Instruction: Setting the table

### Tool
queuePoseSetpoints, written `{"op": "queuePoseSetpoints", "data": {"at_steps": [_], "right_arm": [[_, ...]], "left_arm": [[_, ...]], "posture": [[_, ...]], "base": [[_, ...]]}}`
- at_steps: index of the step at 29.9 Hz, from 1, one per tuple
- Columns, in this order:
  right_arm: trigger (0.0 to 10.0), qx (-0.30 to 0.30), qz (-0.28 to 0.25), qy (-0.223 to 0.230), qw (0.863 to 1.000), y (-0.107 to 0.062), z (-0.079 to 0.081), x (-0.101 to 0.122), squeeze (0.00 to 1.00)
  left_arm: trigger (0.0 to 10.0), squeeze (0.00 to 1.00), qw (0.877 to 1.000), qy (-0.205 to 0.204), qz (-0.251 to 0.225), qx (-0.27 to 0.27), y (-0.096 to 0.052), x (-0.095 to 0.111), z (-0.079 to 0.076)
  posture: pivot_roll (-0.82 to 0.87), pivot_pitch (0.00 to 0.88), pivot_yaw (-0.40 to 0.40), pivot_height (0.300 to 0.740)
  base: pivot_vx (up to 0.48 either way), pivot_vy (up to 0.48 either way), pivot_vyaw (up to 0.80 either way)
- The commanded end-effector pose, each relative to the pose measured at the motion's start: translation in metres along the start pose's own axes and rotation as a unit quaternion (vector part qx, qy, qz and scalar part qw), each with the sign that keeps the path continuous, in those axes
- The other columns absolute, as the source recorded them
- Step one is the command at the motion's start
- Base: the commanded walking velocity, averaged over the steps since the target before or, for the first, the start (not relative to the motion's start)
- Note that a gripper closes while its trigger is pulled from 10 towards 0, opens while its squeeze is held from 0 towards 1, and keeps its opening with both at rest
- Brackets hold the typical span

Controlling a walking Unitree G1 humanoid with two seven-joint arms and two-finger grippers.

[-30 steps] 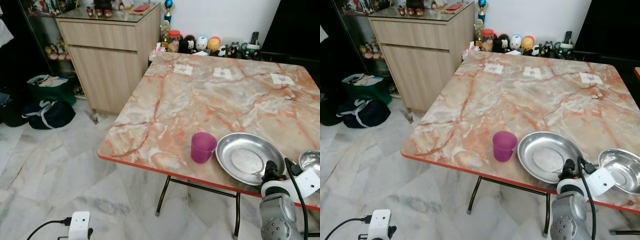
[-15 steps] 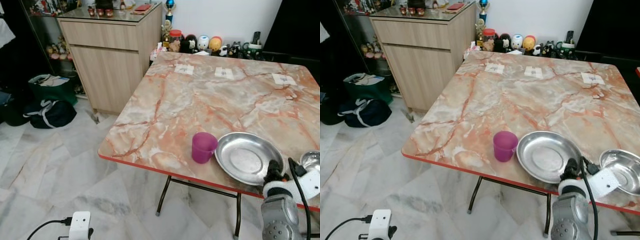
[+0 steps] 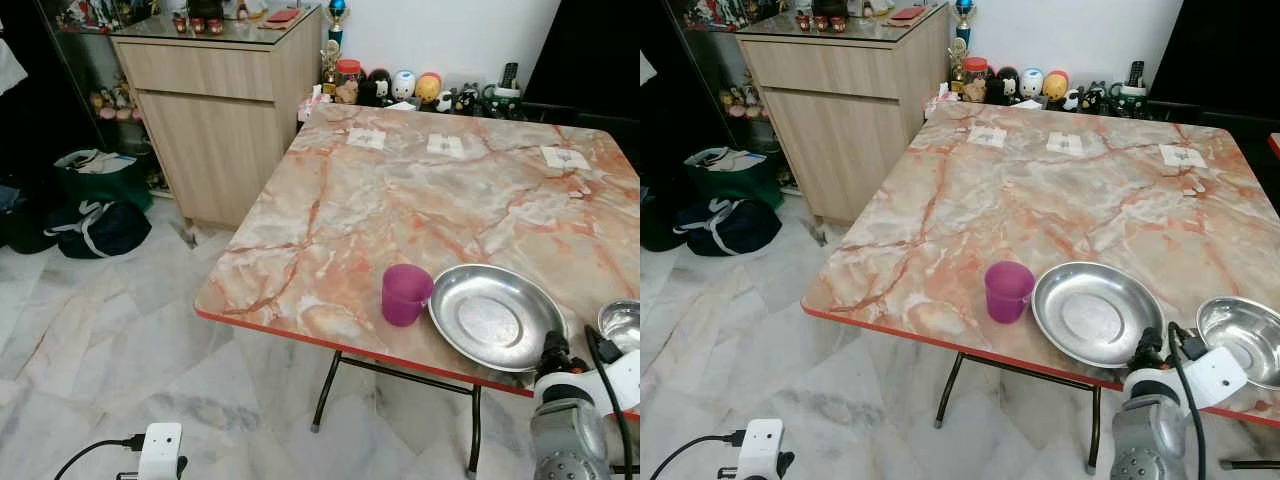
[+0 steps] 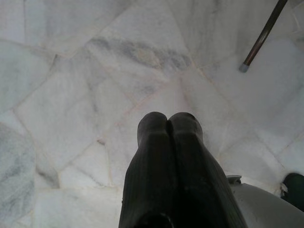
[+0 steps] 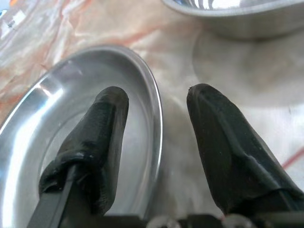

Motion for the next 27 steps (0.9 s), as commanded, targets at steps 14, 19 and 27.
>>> {"op": "queuePoseSetpoints", "data": {"at_steps": [14,19,27], "right_arm": [[10.0,0.031,0.037,-0.032,0.998,0.011,0.000,-0.005,0.00],[10.0,0.030,0.034,-0.030,0.999,0.013,-0.003,-0.001,0.00],[10.0,0.026,0.033,-0.014,0.999,0.012,-0.010,0.002,0.00]], "left_arm": [[10.0,0.00,1.000,0.021,0.004,-0.004,-0.001,-0.004,0.002],[10.0,0.00,1.000,0.022,0.002,-0.002,-0.001,-0.003,0.004],[10.0,0.00,1.000,0.031,0.002,-0.005,-0.001,-0.003,0.003]], "posture": [[0.00,0.000,0.000,0.740],[0.00,0.000,0.000,0.740],[0.00,0.000,0.003,0.740]], "base": [[0.000,0.000,0.00],[0.000,0.000,0.00],[0.000,0.000,0.00]]}}
Point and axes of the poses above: a point about 5 cm out from each wrist's last joint towards the gripper, its own y axis pointing out of the wrist towards the gripper, its own x axis along the axis of the wrist's last joint, z = x × y, the point moved 4 cm from there along y, pointing out of the wrist towards the gripper, and after that the axes turned 1 degree about y, right-handed, at the moved point
